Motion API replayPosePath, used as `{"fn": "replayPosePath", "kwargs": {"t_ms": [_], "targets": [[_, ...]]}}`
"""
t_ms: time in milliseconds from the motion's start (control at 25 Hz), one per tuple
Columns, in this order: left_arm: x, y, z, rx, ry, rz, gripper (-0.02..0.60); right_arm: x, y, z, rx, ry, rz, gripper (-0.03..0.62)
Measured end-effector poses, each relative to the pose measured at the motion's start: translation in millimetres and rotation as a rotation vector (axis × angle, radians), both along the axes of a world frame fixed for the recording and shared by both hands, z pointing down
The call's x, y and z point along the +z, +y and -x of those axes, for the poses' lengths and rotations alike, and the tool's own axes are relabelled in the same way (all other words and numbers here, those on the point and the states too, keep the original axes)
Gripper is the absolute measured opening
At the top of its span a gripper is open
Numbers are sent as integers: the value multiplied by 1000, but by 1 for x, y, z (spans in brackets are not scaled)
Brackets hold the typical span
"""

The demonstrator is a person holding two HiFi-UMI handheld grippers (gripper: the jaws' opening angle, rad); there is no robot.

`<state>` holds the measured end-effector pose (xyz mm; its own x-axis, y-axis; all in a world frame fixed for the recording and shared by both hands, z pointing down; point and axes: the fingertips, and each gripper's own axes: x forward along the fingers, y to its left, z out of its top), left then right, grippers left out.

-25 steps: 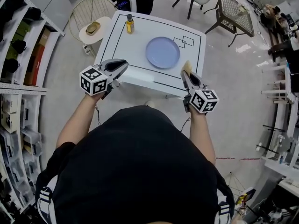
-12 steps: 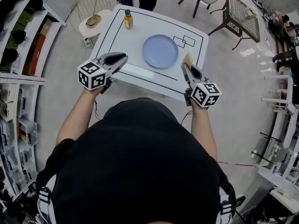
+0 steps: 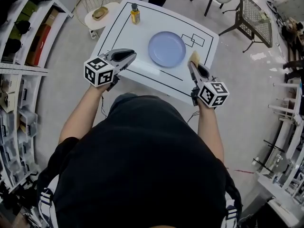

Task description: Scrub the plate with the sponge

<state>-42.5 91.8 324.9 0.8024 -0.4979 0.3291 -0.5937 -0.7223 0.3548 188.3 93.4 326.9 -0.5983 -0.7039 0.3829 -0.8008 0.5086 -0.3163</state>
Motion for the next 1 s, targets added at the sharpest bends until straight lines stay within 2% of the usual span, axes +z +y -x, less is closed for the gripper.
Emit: {"fn": "replayPosePath", "kwargs": {"t_ms": [520, 1000], "targets": [[15, -11, -11, 35, -9, 38, 55, 13, -7, -2, 8, -1, 26, 35], [41, -54, -4, 46, -10, 85, 55, 36, -48, 9, -2, 18, 73, 35]]}}
